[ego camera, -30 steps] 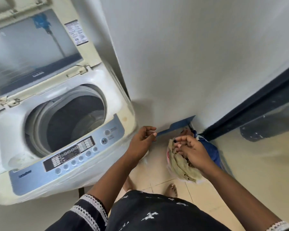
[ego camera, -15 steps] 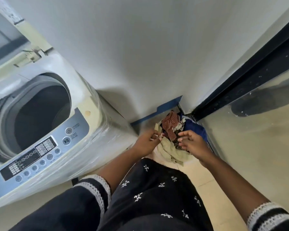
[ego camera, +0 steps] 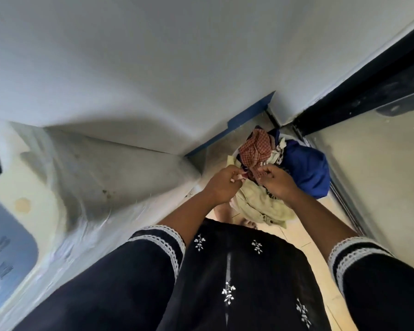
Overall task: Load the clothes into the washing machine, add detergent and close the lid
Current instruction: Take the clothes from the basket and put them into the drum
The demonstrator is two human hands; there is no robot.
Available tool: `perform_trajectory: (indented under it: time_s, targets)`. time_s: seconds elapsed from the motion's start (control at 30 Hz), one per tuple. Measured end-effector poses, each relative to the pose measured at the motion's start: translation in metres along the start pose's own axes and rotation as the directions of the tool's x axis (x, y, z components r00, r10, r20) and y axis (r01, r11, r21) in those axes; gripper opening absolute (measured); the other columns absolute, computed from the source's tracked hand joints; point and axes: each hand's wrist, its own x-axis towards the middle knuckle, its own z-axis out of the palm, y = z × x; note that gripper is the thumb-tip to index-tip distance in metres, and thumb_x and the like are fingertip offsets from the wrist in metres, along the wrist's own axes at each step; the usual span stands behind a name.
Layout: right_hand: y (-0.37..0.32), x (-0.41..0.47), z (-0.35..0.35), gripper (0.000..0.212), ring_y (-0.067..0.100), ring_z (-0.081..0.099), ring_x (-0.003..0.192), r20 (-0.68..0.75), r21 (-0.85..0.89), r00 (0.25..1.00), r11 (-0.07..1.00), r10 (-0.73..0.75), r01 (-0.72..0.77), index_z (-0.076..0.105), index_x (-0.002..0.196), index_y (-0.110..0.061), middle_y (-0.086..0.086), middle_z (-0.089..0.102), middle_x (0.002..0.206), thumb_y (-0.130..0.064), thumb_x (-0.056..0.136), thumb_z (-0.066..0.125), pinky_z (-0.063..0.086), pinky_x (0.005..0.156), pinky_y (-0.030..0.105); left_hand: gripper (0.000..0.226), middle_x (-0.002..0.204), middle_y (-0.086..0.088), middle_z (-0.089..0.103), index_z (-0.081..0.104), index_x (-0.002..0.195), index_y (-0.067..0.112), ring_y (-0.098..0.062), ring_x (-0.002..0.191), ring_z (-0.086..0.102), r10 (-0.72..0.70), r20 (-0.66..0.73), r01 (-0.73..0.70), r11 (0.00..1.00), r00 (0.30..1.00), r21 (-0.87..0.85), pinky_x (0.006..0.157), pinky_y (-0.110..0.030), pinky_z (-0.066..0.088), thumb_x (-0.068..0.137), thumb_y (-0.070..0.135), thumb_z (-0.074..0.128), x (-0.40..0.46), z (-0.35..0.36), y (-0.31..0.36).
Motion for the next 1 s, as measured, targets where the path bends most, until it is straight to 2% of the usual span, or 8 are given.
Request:
perform_trajectory:
  time_s: [0.13,0.27,0.37,0.43,0.53,0.67,0.77,1.0]
  targets:
    - [0.019,0.059,0.034,0.065,0.034,0.047,0.130,0.059,-0.171,0.991,0.977,-0.119,0.127,0.046,0.146,-0.020,0.018,0.049,0.143,-0.015,0.084,0.063,0.037,0.109,0.029,0.031,0.124,-0.007,0.061,0.056,0.127,0.012,-0.017,0.109,0.056,-0.009,-0.011,0.009,1.000,1.000,0.004,0.085,-0.027,0.043,0.097,0.018,0.056,0.033,0.005,-0.017]
    - [0.024,0.095,0.050,0.072,0.041,0.022,0.141,0.039,-0.327,0.997,0.944,0.061,-0.044,0.029,0.154,-0.026,0.017,0.019,0.156,-0.042,0.089,0.056,0.029,0.117,0.037,0.031,0.124,-0.008,0.061,0.056,0.128,0.012,-0.019,0.111,0.057,-0.018,-0.003,0.018,1.000,1.000,0.000,0.082,-0.026,0.041,0.097,0.019,0.055,0.042,0.009,-0.027]
    - [0.022,0.098,0.046,0.053,0.035,0.039,0.126,0.059,-0.281,0.998,0.960,0.021,-0.004,0.062,0.108,-0.016,0.011,0.049,0.127,-0.057,0.077,0.050,0.031,0.109,0.035,0.030,0.125,-0.009,0.061,0.056,0.128,0.013,-0.018,0.108,0.056,-0.024,-0.008,0.024,1.000,1.000,0.003,0.079,-0.024,0.043,0.098,0.018,0.054,0.032,0.006,-0.029]
    - [0.017,0.079,0.038,0.028,0.027,0.045,0.110,0.055,-0.238,0.998,0.970,-0.034,0.047,0.056,0.073,-0.014,0.003,0.049,0.096,-0.038,0.086,0.058,0.034,0.099,0.035,0.030,0.126,-0.009,0.060,0.055,0.128,0.016,-0.018,0.105,0.057,-0.035,-0.007,0.035,0.999,0.999,-0.006,0.070,-0.016,0.044,0.099,0.019,0.053,0.019,0.003,-0.026]
    - [0.004,0.031,0.022,0.023,0.028,0.052,0.081,0.021,-0.164,0.996,0.982,-0.087,0.090,0.047,0.058,-0.018,0.011,0.052,0.085,-0.026,0.078,0.056,0.040,0.074,0.033,0.029,0.125,-0.009,0.061,0.055,0.128,0.017,-0.017,0.097,0.059,-0.029,-0.010,0.029,0.999,1.000,-0.036,0.065,-0.010,0.041,0.099,0.020,0.053,-0.010,-0.004,-0.016]
    - [-0.019,-0.045,-0.003,0.032,0.030,0.066,0.069,0.027,-0.135,0.994,0.985,-0.106,0.108,0.045,0.055,-0.022,0.017,0.062,0.077,-0.018,0.084,0.058,0.042,0.057,0.029,0.029,0.127,-0.006,0.061,0.055,0.128,0.019,-0.015,0.094,0.058,-0.017,-0.021,0.016,0.999,1.000,-0.049,0.066,-0.011,0.041,0.100,0.025,0.054,-0.057,-0.014,0.004]
    - [-0.037,-0.103,-0.018,0.033,0.006,0.053,0.054,-0.011,-0.097,0.984,0.980,-0.176,0.174,0.058,0.061,-0.028,-0.006,0.064,0.062,-0.010,0.089,0.061,0.034,0.048,0.014,0.029,0.126,-0.005,0.061,0.056,0.128,0.017,-0.012,0.096,0.056,0.018,-0.065,-0.023,0.998,0.998,-0.067,0.066,-0.011,0.041,0.100,0.024,0.055,-0.096,-0.023,0.020]
    - [-0.069,-0.218,-0.039,0.016,0.012,0.061,0.091,-0.142,0.141,0.956,0.951,-0.256,0.276,0.074,0.088,-0.026,-0.016,0.064,0.090,-0.015,0.093,0.064,0.048,0.079,0.027,0.027,0.118,0.000,0.061,0.054,0.124,0.022,-0.016,0.102,0.059,0.094,-0.142,-0.117,0.980,0.985,-0.162,0.073,-0.019,0.045,0.097,0.023,0.058,-0.182,-0.027,0.047]
